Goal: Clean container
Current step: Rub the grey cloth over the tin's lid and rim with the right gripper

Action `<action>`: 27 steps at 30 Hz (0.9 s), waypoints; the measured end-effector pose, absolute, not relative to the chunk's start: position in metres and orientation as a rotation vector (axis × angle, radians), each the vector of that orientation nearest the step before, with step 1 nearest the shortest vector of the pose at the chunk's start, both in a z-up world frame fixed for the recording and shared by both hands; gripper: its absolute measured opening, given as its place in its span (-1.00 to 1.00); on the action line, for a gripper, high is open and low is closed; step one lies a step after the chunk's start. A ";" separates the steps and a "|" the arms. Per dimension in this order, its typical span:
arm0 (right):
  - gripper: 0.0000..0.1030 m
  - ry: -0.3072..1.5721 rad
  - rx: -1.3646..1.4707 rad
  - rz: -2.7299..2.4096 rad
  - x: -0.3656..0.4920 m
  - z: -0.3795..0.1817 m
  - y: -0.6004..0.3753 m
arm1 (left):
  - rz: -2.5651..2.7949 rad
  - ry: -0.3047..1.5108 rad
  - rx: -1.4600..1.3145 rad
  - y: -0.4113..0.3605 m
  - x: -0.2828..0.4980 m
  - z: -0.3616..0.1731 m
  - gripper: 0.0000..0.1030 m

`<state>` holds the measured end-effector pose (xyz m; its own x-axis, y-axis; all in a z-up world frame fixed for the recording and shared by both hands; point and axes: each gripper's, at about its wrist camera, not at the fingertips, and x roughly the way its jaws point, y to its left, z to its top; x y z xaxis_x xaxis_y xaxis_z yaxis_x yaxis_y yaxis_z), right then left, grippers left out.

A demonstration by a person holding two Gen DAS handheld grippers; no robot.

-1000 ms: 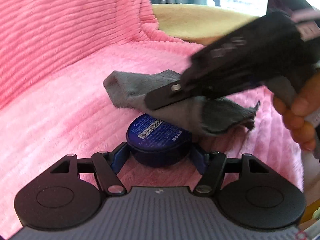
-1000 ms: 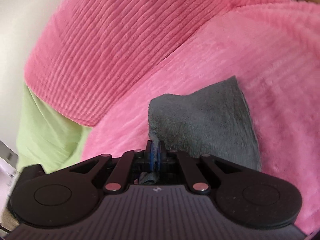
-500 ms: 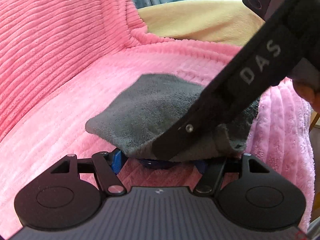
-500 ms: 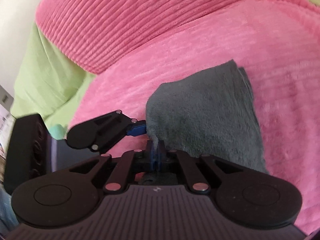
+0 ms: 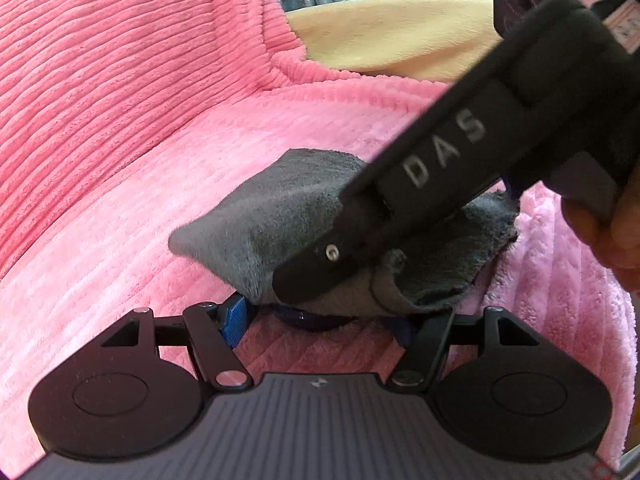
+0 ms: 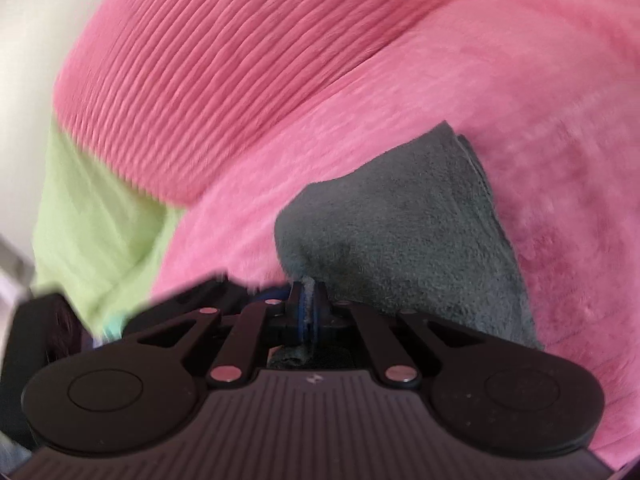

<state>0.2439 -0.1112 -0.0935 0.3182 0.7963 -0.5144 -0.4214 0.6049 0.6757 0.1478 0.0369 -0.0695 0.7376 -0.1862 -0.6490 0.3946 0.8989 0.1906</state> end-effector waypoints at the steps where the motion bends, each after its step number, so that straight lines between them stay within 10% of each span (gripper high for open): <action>1: -1.00 0.936 0.499 0.825 0.248 -0.096 -0.114 | -0.332 0.669 0.330 0.039 0.149 -0.069 0.24; 16: -0.92 0.878 0.765 0.812 0.247 -0.094 -0.148 | -0.362 0.632 0.229 0.050 0.173 -0.062 0.37; 27: -0.99 0.953 0.341 0.844 0.236 -0.084 -0.117 | -0.367 0.628 0.326 0.032 0.170 -0.069 0.34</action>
<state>0.2357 -0.1168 -0.0836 0.3010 0.7602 -0.5758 -0.4796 0.6426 0.5976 0.1701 0.0317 -0.0694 0.7493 -0.2328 -0.6200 0.4267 0.8856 0.1832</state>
